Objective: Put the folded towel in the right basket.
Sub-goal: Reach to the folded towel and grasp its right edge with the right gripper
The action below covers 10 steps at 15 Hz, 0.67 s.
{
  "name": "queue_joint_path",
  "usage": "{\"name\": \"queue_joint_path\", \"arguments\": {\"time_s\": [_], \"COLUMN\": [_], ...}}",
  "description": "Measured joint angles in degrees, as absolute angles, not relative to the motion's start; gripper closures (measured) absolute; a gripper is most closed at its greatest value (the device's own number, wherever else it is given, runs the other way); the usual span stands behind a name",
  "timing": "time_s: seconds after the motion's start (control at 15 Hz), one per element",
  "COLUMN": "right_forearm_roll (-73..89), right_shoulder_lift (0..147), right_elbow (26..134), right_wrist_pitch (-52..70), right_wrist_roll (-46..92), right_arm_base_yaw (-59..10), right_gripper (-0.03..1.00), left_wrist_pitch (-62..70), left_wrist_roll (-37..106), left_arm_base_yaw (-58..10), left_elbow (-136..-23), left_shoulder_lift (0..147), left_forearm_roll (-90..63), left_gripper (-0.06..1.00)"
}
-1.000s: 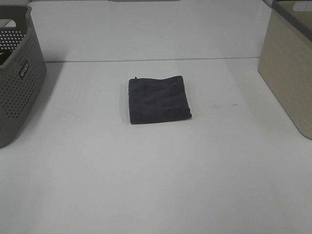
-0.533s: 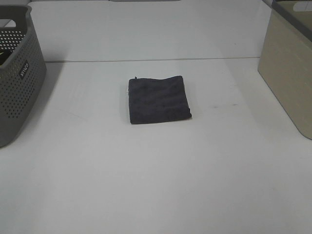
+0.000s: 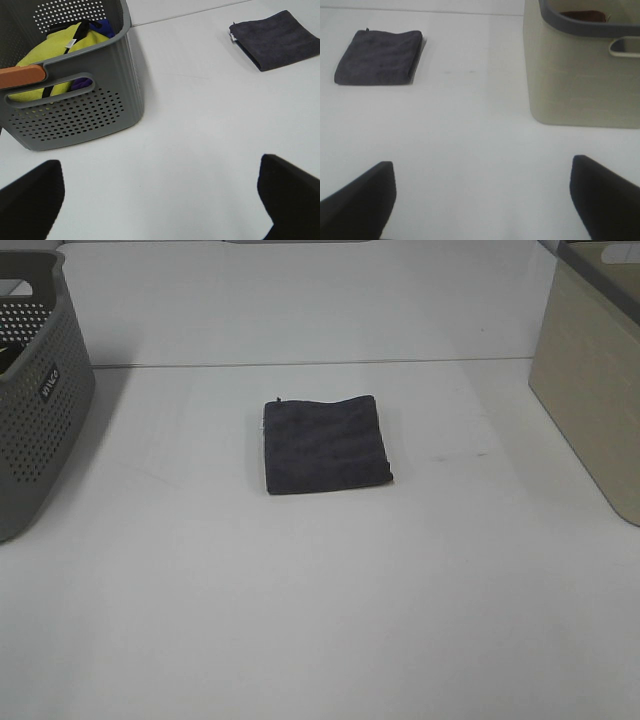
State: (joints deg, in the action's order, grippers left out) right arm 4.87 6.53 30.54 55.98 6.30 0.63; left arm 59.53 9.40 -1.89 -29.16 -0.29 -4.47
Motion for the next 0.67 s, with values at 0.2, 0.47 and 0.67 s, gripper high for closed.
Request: {"name": "queue_joint_path", "arguments": {"time_s": [0.2,0.47,0.67], "right_forearm_roll": [6.1,8.4,12.3], "right_shoulder_lift": [16.4,37.3,58.5], "right_elbow": [32.3,38.6,51.4], "right_wrist_pitch": [47.8,38.8,36.6], "right_wrist_roll": [6.3,6.8,13.1], "right_arm_base_yaw": [0.6,0.6,0.6], "right_gripper": [0.11,0.12,0.14], "left_wrist_pitch": [59.5,59.5,59.5], "left_wrist_roll": [9.4,9.4,9.4], "left_arm_base_yaw": [-1.9,-1.9,-1.9], "left_elbow": [-29.2,-29.2,-29.2], "left_shoulder_lift": [-0.3,-0.3,-0.3], "left_forearm_roll": [-4.5,-4.5,-4.5], "left_gripper": [-0.04,-0.04,-0.04]}}
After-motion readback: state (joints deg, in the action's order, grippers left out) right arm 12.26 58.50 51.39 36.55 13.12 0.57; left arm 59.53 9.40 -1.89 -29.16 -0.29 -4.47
